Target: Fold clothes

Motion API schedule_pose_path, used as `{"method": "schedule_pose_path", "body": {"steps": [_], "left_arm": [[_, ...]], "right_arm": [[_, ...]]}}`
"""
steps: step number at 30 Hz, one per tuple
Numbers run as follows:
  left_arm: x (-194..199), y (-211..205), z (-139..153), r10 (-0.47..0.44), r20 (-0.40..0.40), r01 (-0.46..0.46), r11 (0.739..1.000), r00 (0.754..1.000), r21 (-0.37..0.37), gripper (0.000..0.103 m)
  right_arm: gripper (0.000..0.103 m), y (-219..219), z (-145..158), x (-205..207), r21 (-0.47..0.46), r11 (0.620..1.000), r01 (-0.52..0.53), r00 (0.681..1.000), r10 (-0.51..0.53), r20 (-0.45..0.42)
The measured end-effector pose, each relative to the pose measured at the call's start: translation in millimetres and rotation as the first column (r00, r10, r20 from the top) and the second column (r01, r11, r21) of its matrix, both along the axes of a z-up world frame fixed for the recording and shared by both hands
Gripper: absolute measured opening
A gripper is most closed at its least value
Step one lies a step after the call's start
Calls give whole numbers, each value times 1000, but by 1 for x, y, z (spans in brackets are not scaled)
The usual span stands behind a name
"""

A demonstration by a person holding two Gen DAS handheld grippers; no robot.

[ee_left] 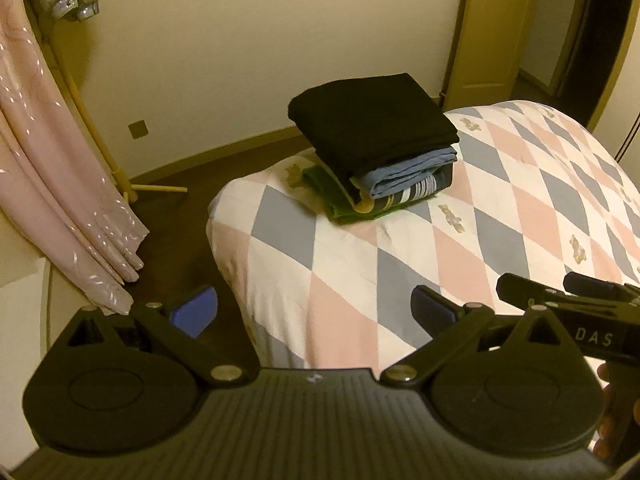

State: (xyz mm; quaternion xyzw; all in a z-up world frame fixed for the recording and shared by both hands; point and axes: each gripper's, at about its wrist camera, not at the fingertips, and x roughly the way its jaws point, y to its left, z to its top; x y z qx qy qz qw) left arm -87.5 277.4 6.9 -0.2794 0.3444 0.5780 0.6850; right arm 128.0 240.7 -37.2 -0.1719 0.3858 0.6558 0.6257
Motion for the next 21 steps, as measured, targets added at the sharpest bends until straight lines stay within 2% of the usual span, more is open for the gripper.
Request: {"method": "schedule_pose_path", "body": {"steps": [6,21], "left_arm": [[21,3,-7,-9,-2,9,1000,1000,-22,102],[46,-6,-1,-15,-23,15,1000,1000,-4,102]], "right_arm": [[103,-1,-2,17,-11,1000,7,1000,-7,3],[103,-12,0,41,4,1000,12,1000,-12,-13]]}}
